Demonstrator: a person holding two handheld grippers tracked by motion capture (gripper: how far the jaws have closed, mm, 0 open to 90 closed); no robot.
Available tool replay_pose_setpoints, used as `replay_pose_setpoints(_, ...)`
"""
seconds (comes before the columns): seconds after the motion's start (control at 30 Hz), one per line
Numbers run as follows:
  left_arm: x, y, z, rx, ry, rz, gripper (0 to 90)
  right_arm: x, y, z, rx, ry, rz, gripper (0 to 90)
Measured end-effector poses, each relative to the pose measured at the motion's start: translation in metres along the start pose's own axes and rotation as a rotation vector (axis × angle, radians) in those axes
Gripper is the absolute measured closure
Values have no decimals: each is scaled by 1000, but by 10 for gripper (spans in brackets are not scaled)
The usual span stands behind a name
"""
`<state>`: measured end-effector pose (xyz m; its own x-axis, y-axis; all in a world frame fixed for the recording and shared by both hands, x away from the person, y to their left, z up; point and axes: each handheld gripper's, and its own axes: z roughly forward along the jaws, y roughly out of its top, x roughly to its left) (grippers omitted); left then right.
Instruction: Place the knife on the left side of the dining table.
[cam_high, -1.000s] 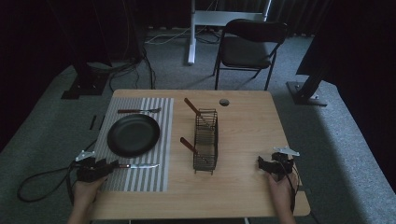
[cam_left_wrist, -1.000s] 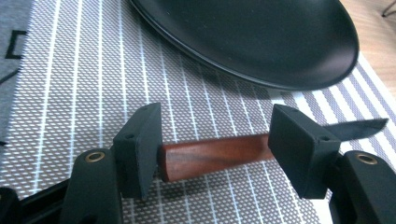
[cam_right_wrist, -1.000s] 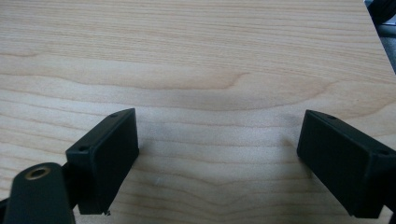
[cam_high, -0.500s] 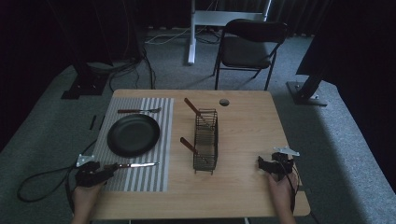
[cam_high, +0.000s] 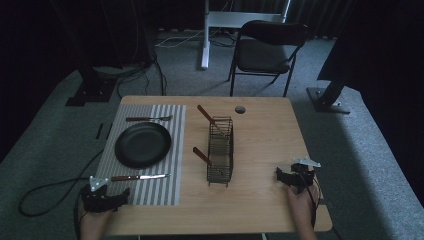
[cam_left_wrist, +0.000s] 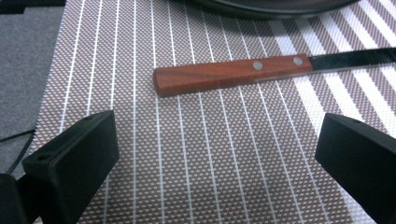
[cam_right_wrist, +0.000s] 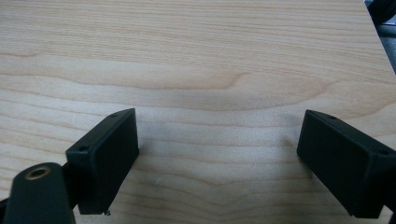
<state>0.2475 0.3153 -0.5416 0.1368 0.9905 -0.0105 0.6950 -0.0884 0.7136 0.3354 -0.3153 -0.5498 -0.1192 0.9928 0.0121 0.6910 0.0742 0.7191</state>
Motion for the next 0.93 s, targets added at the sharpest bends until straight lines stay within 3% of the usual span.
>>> replay_pose_setpoints(0.03, -1, -2, 0, -3, 19, 21, 2, 0, 0, 0, 0, 0, 0, 116)
replay_pose_setpoints(0.13, -2, -4, 0, -9, 43, 27, 2, 0, 0, 0, 0, 0, 0, 116)
replay_pose_setpoints(0.2, -1, -5, -1, -22, 77, 24, 2, 0, 0, 0, 0, 0, 0, 116)
replay_pose_setpoints(0.3, 0, -5, -1, -29, 87, 23, 2, 0, 0, 0, 0, 0, 0, 116)
replay_pose_setpoints(0.37, 2, -5, -2, -33, 108, 9, 2, 0, 0, 0, 0, 0, 0, 116)
replay_pose_setpoints(0.47, 1, -5, -4, -41, 138, 19, 2, 0, 0, 0, 0, 0, 0, 116)
replay_pose_setpoints(0.93, 2, -4, -4, -39, 202, 25, 2, 0, 0, 0, 0, 0, 1, 116)
